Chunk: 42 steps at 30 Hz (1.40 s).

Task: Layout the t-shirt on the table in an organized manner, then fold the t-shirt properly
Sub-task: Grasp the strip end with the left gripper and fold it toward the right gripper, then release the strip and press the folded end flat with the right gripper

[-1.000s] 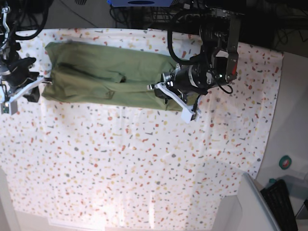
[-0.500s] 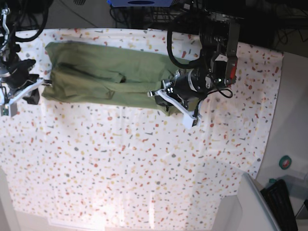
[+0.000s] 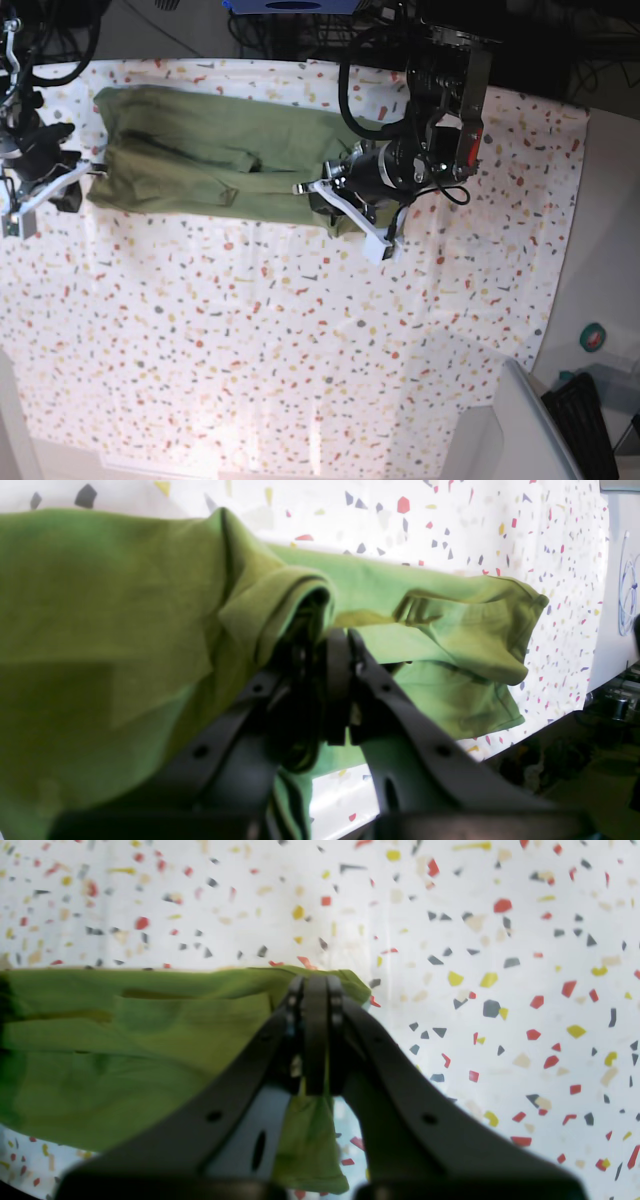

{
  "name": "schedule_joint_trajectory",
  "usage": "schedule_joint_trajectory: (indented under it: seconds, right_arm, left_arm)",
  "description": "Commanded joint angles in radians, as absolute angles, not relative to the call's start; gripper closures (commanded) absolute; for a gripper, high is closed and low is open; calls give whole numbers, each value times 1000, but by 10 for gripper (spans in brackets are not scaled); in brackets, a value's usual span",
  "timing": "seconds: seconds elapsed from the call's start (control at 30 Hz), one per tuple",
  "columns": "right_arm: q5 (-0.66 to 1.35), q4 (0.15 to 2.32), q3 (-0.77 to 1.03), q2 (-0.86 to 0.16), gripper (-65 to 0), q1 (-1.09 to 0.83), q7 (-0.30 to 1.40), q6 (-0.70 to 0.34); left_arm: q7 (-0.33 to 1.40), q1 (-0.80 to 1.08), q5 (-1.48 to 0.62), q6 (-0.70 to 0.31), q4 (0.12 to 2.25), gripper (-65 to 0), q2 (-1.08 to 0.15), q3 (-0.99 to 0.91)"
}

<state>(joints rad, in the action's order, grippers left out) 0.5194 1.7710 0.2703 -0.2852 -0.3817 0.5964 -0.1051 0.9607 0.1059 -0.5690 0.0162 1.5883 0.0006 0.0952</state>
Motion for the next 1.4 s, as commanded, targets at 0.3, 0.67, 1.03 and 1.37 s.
schedule_joint_trajectory:
  seconds: [0.3,0.67,1.03,1.37]
  right_arm:
    - [527,1773,274,-300,0,-369,575,-107]
    - [529,1773,274,-300,0,-361,575,-107]
    - [532,1781,274,-298,0,-361,575,-107]
    - [533,1928,42,-194,0,-390,627,-107]
  left_arm:
    - [955,94,-588,10,1604,0,7,96]
    - [957,88,-590,10,1603,-364,5,156]
    - [958,-1,-648,7,1572,-403,-10,357]
    - [958,186,-713,10,1761,0,-252,-254]
